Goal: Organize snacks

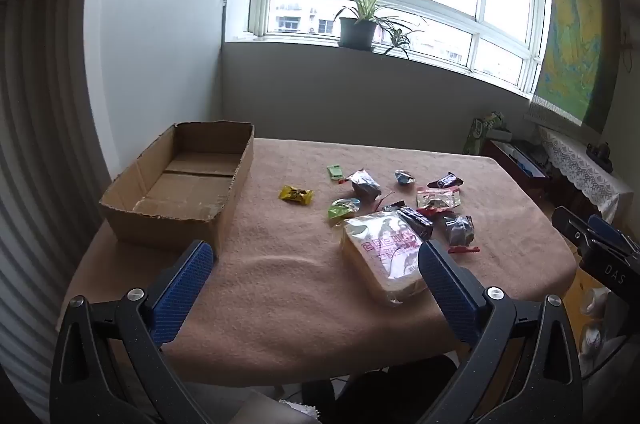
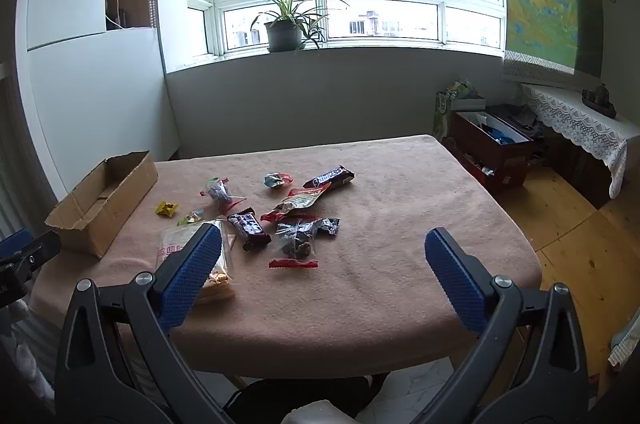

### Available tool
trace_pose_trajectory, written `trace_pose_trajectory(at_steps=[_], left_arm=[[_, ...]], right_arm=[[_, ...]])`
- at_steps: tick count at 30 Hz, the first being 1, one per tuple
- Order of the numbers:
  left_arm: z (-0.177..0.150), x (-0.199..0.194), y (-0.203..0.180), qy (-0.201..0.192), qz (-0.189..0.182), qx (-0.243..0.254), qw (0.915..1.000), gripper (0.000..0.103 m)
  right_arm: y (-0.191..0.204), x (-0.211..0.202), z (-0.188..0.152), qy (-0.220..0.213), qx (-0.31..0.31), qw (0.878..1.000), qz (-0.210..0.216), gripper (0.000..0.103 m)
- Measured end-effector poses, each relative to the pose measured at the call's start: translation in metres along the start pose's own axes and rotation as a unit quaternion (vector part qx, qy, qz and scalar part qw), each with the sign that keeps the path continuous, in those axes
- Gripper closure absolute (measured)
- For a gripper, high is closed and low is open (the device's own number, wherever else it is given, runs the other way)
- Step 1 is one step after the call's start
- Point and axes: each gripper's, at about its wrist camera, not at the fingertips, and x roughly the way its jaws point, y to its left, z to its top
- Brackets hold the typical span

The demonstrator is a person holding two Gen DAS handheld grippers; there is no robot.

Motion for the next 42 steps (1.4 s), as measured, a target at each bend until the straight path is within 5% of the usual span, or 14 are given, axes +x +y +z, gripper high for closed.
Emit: trace_pose_trajectory(at_steps=[7, 42], left_arm=[[-0.001, -0.004, 0.015, -0.022, -0.011, -0.036, 0.9991, 0.001], [-0.002, -0.006, 0.005, -0.024, -0.003, -0.02, 0.9995, 0.001]], right_arm=[[0.003, 0.0, -0.001, -0.005, -0.001, 1.0, 0.0, 0.0], [0.005, -0.005, 0.001, -0.015, -0.01, 1.0, -0.014, 0.0]])
